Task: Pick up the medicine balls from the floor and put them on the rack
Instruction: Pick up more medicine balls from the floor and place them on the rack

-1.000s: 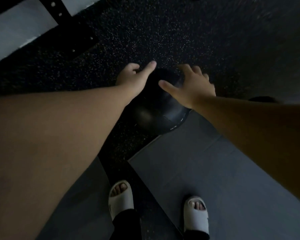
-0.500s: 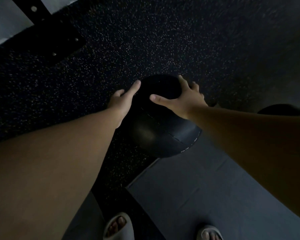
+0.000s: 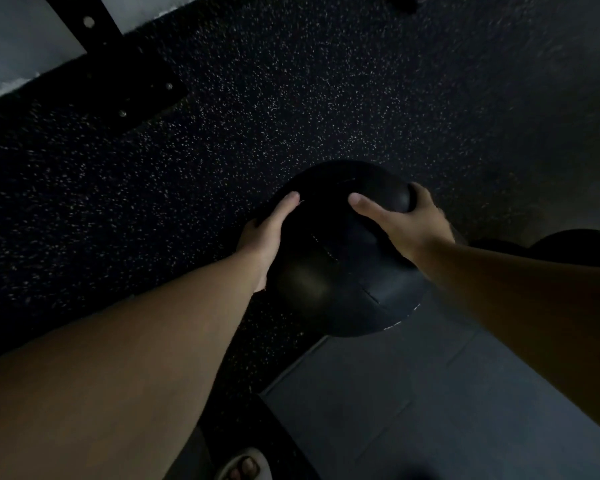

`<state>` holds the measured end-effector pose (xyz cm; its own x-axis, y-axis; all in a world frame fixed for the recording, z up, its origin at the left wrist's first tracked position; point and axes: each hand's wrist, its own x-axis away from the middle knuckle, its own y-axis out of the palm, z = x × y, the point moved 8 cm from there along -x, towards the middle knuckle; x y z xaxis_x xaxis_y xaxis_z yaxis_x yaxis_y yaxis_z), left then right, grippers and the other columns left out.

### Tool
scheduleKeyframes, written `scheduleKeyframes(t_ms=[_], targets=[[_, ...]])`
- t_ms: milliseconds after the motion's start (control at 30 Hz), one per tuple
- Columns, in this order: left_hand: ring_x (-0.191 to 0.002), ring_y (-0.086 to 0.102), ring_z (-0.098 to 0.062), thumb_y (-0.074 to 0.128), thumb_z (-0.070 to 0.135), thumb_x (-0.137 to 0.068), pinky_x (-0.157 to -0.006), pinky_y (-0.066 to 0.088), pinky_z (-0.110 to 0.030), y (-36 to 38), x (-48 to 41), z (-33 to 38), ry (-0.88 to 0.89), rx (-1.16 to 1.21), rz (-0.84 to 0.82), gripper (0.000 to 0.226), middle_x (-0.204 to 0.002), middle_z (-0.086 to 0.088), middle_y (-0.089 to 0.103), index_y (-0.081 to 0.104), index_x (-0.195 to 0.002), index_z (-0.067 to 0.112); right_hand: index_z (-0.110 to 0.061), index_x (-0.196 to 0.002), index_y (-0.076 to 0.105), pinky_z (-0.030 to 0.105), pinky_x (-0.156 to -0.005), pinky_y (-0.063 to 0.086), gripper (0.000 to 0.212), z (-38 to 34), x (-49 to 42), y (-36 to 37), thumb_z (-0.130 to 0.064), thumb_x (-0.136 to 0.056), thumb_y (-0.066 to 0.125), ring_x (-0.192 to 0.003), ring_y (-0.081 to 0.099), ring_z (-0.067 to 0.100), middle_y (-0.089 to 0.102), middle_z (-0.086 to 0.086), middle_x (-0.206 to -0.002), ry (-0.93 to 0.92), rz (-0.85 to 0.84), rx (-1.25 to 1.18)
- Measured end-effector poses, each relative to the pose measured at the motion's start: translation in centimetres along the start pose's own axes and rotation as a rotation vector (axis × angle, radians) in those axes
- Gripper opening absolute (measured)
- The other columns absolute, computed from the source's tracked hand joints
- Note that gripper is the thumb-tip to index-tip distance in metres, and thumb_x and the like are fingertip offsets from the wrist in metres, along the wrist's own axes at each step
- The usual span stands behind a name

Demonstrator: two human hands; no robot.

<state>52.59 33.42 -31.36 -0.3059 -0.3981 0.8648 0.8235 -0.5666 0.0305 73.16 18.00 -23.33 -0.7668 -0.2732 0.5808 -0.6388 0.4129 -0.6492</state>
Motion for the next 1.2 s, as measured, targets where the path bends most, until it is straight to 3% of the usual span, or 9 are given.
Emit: scheduleKeyframes(t_ms=[233, 367, 467, 533, 600, 800, 967, 1100, 1200], targets=[[-0.147, 0.052, -0.03, 0.079, 0.097, -0.035, -0.122, 0.044, -0.057, -2.2, 9.6, 12.3, 0.315, -0.026, 0.117, 0.15, -0.166, -0.001, 0.049, 0.039, -0.167, 0.036, -0.043, -0.163, 0.025, 0.052, -0.117, 0.044, 0.144, -8.3, 5.0, -5.6, -0.102, -0.039, 0.07, -0.145, 0.048, 0.028, 0.044, 0.0, -0.163, -0.224, 0.048, -0.205], [-0.141, 0.055, -0.027, 0.081, 0.084, -0.062, -0.115, 0.049, -0.048, -3.6, 19.1, 22.8, 0.455, -0.009, 0.151, 0.126, -0.16, 0.001, 0.051, 0.037, -0.168, 0.032, -0.045, -0.162, 0.025, 0.054, -0.118, 0.043, 0.146, -18.3, 9.9, -12.3, -0.105, -0.036, 0.067, -0.147, 0.047, 0.029, 0.043, 0.001, -0.163, -0.344, 0.076, -0.302], [-0.134, 0.061, -0.024, 0.081, 0.088, -0.054, -0.111, 0.053, -0.044, -5.0, 28.1, 31.8, 0.582, 0.0, 0.216, 0.123, -0.154, 0.003, 0.059, 0.049, -0.159, 0.033, -0.045, -0.162, 0.027, 0.054, -0.119, 0.043, 0.144, -26.8, 14.5, -18.7, -0.105, -0.037, 0.067, -0.147, 0.047, 0.03, 0.043, 0.001, -0.163, -0.443, 0.106, -0.392], [-0.113, 0.073, -0.015, 0.086, 0.084, -0.055, -0.099, 0.059, -0.033, -5.8, 35.3, 38.4, 0.713, 0.012, 0.255, 0.098, -0.13, 0.004, 0.076, 0.068, -0.134, 0.029, -0.043, -0.161, 0.031, 0.054, -0.119, 0.042, 0.144, -32.8, 18.3, -23.8, -0.106, -0.036, 0.067, -0.146, 0.048, 0.03, 0.046, 0.003, -0.161, -0.529, 0.154, -0.447], [-0.103, 0.079, -0.018, 0.087, 0.086, -0.046, -0.098, 0.063, -0.04, -6.3, 43.5, 44.8, 0.841, 0.008, 0.308, 0.093, -0.114, 0.002, 0.084, 0.077, -0.119, 0.029, -0.04, -0.16, 0.035, 0.053, -0.12, 0.042, 0.144, -39.1, 22.8, -29.5, -0.105, -0.036, 0.068, -0.144, 0.051, 0.029, 0.051, 0.005, -0.157, -0.632, 0.195, -0.5], [-0.105, 0.079, -0.018, 0.084, 0.083, -0.044, -0.101, 0.063, -0.043, -5.8, 72.9, 59.9, 1.212, 0.059, 0.372, 0.089, -0.113, 0.006, 0.083, 0.076, -0.118, 0.033, -0.038, -0.156, 0.04, 0.053, -0.115, 0.046, 0.139, -55.4, 40.0, -49.7, -0.104, -0.037, 0.069, -0.135, 0.059, 0.027, 0.058, 0.005, -0.147, -0.988, 0.252, -0.671], [-0.114, 0.077, -0.021, 0.08, 0.099, -0.033, -0.106, 0.06, -0.048, -4.6, 96.1, 65.8, 1.459, 0.108, 0.478, 0.12, -0.126, 0.004, 0.079, 0.069, -0.133, 0.035, -0.04, -0.157, 0.039, 0.052, -0.116, 0.045, 0.132, -63.1, 56.2, -65.5, -0.099, -0.044, 0.074, -0.136, 0.058, 0.024, 0.06, 0.001, -0.146, -1.26, 0.273, -0.779], [-0.108, 0.075, -0.015, 0.079, 0.087, -0.044, -0.092, 0.06, -0.034, -2.3, 110.9, 66.5, 1.613, 0.125, 0.49, 0.086, -0.118, 0.009, 0.079, 0.069, -0.117, 0.042, -0.04, -0.158, 0.037, 0.053, -0.115, 0.046, 0.138, -65.6, 66.7, -75.1, -0.102, -0.04, 0.071, -0.136, 0.056, 0.027, 0.055, 0.002, -0.15, -1.404, 0.272, -0.802], [-0.109, 0.077, -0.017, 0.082, 0.084, -0.045, -0.1, 0.061, -0.04, -1.5, 118.2, 66.7, 1.682, 0.172, 0.499, 0.083, -0.117, 0.009, 0.079, 0.069, -0.115, 0.042, -0.041, -0.156, 0.038, 0.054, -0.115, 0.045, 0.133, -66.1, 72.6, -79.9, -0.102, -0.043, 0.071, -0.137, 0.055, 0.027, 0.055, 0.002, -0.149, -1.499, 0.303, -0.829]])
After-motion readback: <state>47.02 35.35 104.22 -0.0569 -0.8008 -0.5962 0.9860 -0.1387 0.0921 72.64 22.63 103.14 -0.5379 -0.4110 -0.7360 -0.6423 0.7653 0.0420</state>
